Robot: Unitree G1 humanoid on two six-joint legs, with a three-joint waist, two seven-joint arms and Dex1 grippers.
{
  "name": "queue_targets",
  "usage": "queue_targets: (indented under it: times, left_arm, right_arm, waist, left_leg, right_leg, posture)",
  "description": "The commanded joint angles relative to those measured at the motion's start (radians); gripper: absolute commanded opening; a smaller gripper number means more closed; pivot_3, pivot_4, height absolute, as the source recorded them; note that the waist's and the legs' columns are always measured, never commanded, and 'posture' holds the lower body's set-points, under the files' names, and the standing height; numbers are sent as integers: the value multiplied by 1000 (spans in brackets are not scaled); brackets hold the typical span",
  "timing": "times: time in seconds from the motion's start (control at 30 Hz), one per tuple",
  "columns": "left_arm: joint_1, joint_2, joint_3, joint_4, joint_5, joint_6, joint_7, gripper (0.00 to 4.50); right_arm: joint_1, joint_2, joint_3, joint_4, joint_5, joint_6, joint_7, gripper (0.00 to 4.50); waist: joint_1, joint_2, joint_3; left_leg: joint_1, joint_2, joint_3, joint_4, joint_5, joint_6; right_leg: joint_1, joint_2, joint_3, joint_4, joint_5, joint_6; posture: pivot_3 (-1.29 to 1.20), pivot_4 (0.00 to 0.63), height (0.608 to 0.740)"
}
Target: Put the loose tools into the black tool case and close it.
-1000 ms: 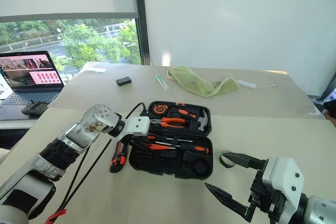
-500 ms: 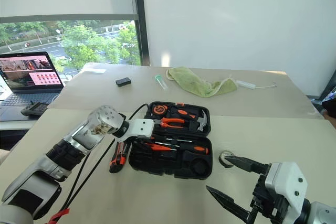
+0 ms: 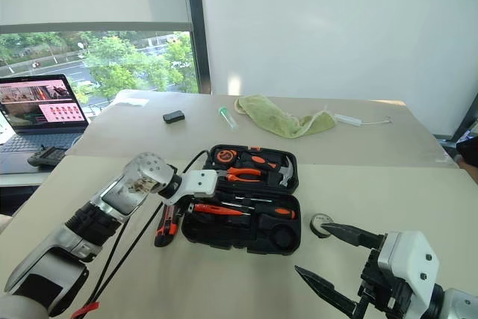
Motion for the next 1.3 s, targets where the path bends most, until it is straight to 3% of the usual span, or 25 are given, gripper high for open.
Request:
queue_targets:
  times: [0.03, 0.07, 0.17, 0.27, 0.57, 0.83, 1.03, 1.17, 1.3]
  left_arm:
    - [-12, 0, 138, -41, -115, 109, 20, 2234]
    - [3, -9, 165, -31, -138, 111, 32, 2064]
    - [58, -65, 244, -34, -198, 142, 113, 895]
    - [142, -125, 297, -51, -220, 142, 210, 10]
    - [390, -143, 228, -113, -117, 15, 375, 10]
    - [398, -136, 91, -51, 1, -2, 406, 10]
    - [355, -194, 266, -145, -211, 129, 415, 10]
    - [343, -181, 407, -291, -354, 306, 469, 10]
    - [350, -169, 632, -510, -456, 556, 686, 1061]
  right_arm:
    - [-8, -4, -9, -18, 8, -30, -3, 4500]
    - [-20, -7, 0, -12, 7, -29, -6, 4500]
    - [-40, -11, 19, -3, 1, -28, -11, 4500]
    - [-49, -12, 21, -2, 5, -25, -14, 4500]
    - [-26, -15, -14, -12, 23, -21, -14, 4500]
    - [-24, -37, -35, -7, 43, -14, -11, 4500]
    - [-54, -54, 2, 9, 37, -14, -14, 4500]
    - [-79, -59, 26, 34, 33, -18, 2, 4500]
    - [-151, -78, 82, 91, 18, -34, 37, 4500]
  waist:
    - [0, 0, 0]
    - [0, 0, 0]
    - [1, 0, 0]
    - [2, 0, 0]
    - [1, 1, -1]
    - [9, 12, -17]
    - [8, 11, -16]
    - [0, 9, -15]
    - [-4, 8, -14]
  left_leg:
    - [0, 0, 0, 0, 0, 0]
    - [0, 0, 0, 0, 0, 0]
    - [1, 0, 0, 0, 0, 0]
    - [1, -1, 0, 0, 0, 0]
    - [3, 0, -1, -1, 0, 0]
    - [10, -1, 0, -1, -1, 1]
    - [16, 0, 0, -2, -1, 1]
    - [5, 1, -1, -2, 0, 0]
    - [3, 1, -1, -3, 0, 0]
  right_leg:
    - [0, 0, 0, 0, 0, 0]
    - [0, -1, 0, 0, 0, 0]
    - [1, -1, 0, 0, 0, 0]
    - [2, -2, 0, 0, 0, 1]
    - [2, -4, 1, 0, 0, 0]
    - [8, -6, 2, 0, 0, 1]
    - [14, -5, 2, -1, -3, 1]
    - [3, -3, 2, 0, -2, 0]
    - [2, -3, 1, 0, -2, 0]
  posture:
    - [0, 150, 740]
    - [0, 150, 740]
    - [0, 150, 740]
    - [0, 150, 740]
    - [0, 150, 740]
    - [0, 150, 740]
    - [0, 150, 740]
    - [0, 150, 740]
    - [0, 150, 740]
